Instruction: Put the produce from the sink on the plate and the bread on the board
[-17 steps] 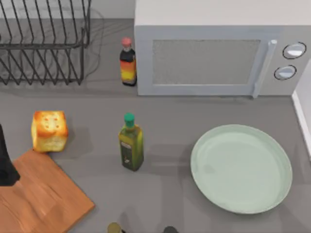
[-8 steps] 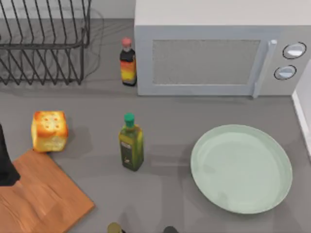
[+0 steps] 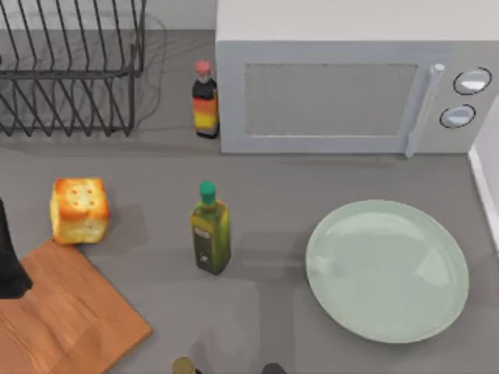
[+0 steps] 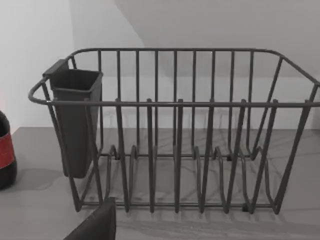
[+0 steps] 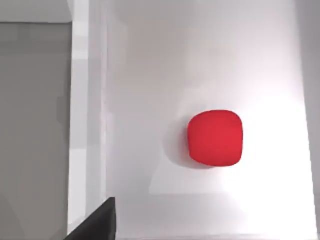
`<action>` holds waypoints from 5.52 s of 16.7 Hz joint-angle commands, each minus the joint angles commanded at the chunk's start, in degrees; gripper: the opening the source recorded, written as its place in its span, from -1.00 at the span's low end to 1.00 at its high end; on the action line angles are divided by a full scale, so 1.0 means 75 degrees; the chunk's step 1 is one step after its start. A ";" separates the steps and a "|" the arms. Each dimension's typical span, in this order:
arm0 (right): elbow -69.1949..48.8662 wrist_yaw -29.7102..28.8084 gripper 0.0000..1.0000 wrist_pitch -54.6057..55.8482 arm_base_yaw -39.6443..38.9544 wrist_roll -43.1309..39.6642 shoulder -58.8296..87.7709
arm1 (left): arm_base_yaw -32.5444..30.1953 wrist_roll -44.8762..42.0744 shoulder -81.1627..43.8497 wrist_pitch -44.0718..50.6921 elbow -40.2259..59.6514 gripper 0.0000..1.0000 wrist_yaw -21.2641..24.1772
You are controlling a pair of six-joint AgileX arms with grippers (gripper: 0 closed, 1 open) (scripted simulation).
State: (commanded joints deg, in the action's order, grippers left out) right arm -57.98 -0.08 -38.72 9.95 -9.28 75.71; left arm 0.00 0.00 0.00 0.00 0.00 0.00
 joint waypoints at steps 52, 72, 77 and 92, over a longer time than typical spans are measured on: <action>-0.2824 -0.0028 -1.00 0.0850 0.0718 -0.0641 0.8146 | 0.0000 0.0000 0.0000 0.0000 0.0000 1.00 0.0000; -0.3894 0.0079 -1.00 -0.1853 0.0714 -0.0614 0.6160 | 0.0000 0.0000 0.0000 0.0000 0.0000 1.00 0.0000; -0.4065 0.0045 -1.00 -0.2048 0.0410 -0.0273 0.5739 | 0.0000 0.0000 0.0000 0.0000 0.0000 1.00 0.0000; -0.3864 -0.0034 -1.00 -0.3992 -0.4317 0.4445 0.3288 | 0.0000 0.0000 0.0000 0.0000 0.0000 1.00 0.0000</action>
State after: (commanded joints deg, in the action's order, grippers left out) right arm -86.96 -0.34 -68.66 -22.43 24.05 100.37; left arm 0.00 0.00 0.00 0.00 0.00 0.00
